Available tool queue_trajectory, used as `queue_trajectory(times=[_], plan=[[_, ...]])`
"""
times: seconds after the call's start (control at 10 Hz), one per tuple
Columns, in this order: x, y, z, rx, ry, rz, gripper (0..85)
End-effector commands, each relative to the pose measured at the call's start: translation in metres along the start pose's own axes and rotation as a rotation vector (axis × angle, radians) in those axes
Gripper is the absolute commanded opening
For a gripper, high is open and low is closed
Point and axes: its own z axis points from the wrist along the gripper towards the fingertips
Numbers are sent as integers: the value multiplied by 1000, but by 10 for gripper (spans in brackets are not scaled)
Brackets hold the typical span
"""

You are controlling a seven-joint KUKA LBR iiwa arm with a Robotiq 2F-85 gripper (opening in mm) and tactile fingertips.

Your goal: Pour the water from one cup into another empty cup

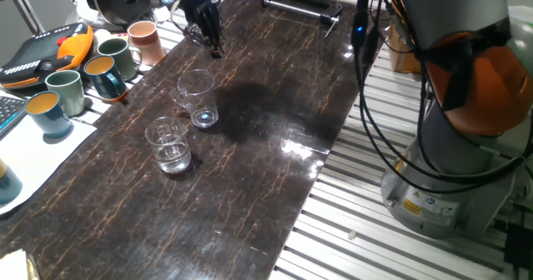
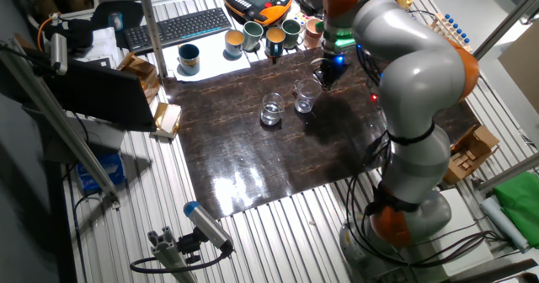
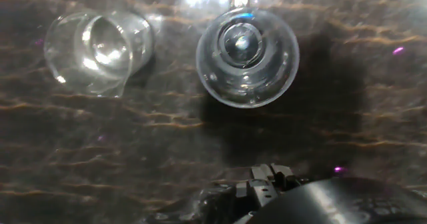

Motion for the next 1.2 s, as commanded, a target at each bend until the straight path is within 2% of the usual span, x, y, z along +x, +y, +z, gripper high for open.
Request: queue_trajectory(times=[0.0,0.1,0.2,0.3,0.4,0.5,0.8,1.0,1.1], plan=[[0,-1,1,-30,8,29,7],[0,-1,1,-41,-9,44,7],[-4,9,-1,-50,-34,62,7],[-13,33,-7,-47,-60,85,7],[-21,52,-9,-55,-72,97,7],[-28,66,-7,-69,-102,104,7],[-53,103,15,-70,-156,118,7],[-61,123,28,-71,-199,137,7],[-63,126,32,-72,-217,131,7]])
